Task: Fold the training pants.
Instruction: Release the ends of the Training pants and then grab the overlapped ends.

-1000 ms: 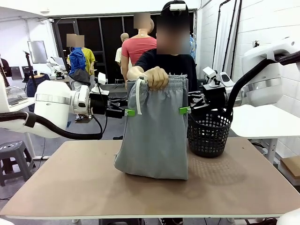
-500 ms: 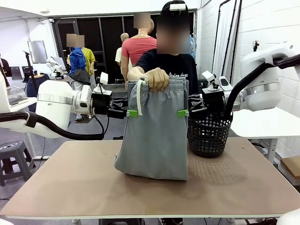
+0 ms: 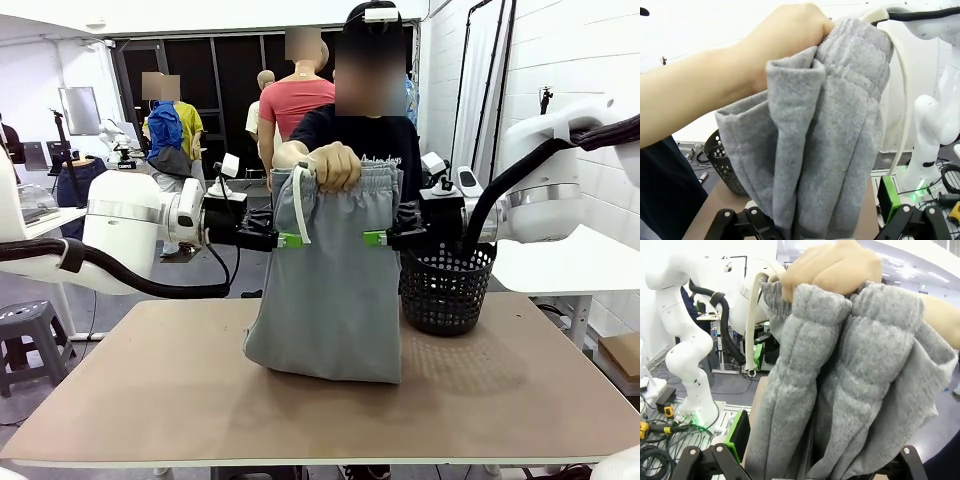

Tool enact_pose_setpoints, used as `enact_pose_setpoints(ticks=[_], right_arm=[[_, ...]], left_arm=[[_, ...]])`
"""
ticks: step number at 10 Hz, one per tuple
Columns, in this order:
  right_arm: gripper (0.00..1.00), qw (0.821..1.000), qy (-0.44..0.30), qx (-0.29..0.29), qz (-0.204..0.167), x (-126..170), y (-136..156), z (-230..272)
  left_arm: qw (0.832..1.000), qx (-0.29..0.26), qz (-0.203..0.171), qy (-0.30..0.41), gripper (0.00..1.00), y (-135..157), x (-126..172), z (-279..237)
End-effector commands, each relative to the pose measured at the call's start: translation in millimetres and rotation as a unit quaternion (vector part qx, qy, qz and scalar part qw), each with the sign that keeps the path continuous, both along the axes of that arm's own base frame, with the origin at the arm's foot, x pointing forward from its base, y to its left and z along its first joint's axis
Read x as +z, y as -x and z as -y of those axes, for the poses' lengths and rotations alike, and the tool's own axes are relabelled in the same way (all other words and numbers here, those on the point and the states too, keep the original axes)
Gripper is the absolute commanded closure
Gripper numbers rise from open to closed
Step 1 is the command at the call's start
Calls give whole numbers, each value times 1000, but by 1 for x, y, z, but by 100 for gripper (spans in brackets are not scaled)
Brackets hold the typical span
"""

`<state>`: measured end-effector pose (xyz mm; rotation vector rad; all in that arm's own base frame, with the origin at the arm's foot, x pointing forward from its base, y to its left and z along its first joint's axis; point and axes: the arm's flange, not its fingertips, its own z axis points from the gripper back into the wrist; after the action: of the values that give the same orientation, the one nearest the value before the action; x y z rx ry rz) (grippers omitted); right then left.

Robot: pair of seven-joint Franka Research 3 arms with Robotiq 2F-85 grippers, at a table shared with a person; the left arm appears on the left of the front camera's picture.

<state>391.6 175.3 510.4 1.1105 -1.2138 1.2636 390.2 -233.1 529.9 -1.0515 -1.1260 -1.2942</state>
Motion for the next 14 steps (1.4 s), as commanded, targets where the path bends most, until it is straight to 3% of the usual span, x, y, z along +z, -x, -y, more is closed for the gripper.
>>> enact_pose_setpoints(ticks=[1, 7, 11, 14], right_arm=[[0, 1000, -13, -9, 8, -3, -7, -8], [0, 999, -31, -5, -2, 4, -31, -15], [0, 1000, -25, 13, -12, 6, -36, -16], [59, 999, -28, 13, -15, 8, -38, -13]], left_arm=[[999, 15, -24, 16, 0, -2, 7, 9], [999, 21, -26, 10, 0, -21, 1, 21], [999, 6, -26, 43, 0, -29, 2, 28], [999, 21, -23, 27, 55, -32, -1, 23]])
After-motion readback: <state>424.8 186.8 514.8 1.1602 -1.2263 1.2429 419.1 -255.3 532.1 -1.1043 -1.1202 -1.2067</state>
